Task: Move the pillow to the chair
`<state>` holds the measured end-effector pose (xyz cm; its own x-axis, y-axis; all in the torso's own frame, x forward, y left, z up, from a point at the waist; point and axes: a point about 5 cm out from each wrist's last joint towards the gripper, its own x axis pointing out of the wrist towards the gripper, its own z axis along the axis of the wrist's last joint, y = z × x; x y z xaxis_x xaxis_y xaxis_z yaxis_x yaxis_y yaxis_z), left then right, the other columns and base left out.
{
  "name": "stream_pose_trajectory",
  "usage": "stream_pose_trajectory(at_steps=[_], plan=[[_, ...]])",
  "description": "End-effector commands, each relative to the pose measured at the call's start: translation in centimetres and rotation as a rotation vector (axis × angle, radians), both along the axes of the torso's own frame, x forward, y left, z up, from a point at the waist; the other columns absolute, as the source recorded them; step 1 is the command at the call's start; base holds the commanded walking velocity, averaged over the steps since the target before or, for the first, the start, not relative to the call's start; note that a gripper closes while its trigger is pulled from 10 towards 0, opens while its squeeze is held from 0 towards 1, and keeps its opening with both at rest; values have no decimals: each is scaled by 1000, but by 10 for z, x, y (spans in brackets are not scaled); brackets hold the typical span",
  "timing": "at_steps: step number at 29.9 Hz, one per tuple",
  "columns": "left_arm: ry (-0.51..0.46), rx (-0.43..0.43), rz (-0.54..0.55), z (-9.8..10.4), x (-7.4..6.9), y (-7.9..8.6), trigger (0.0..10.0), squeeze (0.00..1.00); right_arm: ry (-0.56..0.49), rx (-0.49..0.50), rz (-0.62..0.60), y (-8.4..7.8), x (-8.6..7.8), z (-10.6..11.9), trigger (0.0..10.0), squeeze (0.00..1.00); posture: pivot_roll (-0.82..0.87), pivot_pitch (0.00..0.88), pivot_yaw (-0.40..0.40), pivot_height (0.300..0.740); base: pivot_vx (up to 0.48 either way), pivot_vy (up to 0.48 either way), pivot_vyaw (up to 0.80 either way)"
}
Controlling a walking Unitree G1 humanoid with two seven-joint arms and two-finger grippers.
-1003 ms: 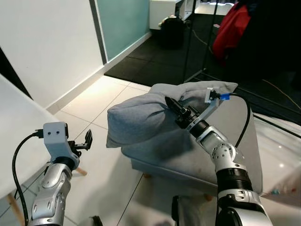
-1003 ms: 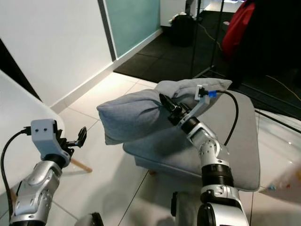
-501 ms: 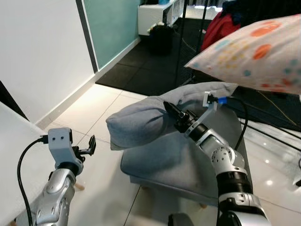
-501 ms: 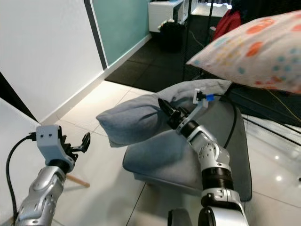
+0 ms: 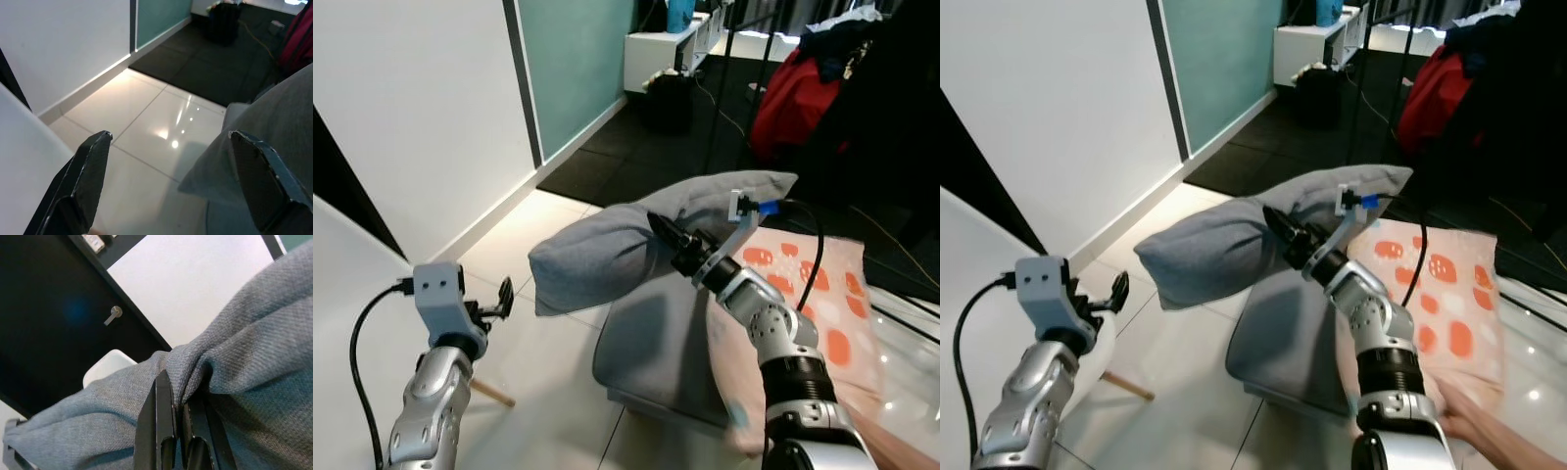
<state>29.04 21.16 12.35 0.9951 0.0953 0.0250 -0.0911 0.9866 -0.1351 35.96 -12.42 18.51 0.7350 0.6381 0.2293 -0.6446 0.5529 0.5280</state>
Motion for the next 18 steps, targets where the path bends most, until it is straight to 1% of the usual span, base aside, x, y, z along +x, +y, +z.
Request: stream_pose_trajectory(at_steps=[1, 7, 15, 16, 18], plan=[[2, 8, 5, -1, 0, 1, 10000, 0, -67, 6, 9, 2, -1, 13, 0, 0, -130, 26, -7, 714, 0, 0, 0], [10, 8, 0, -4, -1, -2, 10000, 0, -59, -20, 8, 1, -2, 9, 0, 0, -130, 27, -7, 738, 0, 0, 0], [12, 7, -8, -5, -1, -5, 10000, 0, -63, -59, -4, 0, -2, 5, 0, 0, -132, 27, -9, 740, 0, 0, 0], [13, 7, -26, -6, -2, -7, 10000, 0, -61, -71, -6, 1, -3, 4, 10000, 0, -131, 26, -8, 740, 0, 0, 0], [-5, 7, -53, -6, -4, -11, 10000, 0, -72, -65, -20, 0, -3, 3, 10000, 0, -132, 27, -8, 740, 0, 0, 0]])
